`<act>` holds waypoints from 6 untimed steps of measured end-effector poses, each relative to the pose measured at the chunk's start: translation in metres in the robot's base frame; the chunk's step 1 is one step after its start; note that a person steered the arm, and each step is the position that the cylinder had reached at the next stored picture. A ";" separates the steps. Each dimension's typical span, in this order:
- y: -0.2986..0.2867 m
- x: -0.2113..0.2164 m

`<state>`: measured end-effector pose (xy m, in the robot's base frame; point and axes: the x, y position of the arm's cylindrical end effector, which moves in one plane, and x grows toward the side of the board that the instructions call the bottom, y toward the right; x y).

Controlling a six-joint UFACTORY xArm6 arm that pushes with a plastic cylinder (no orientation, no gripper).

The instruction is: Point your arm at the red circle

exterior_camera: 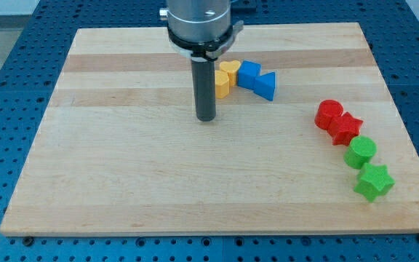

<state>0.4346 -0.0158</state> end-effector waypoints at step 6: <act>0.142 -0.022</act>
<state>0.4129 0.1264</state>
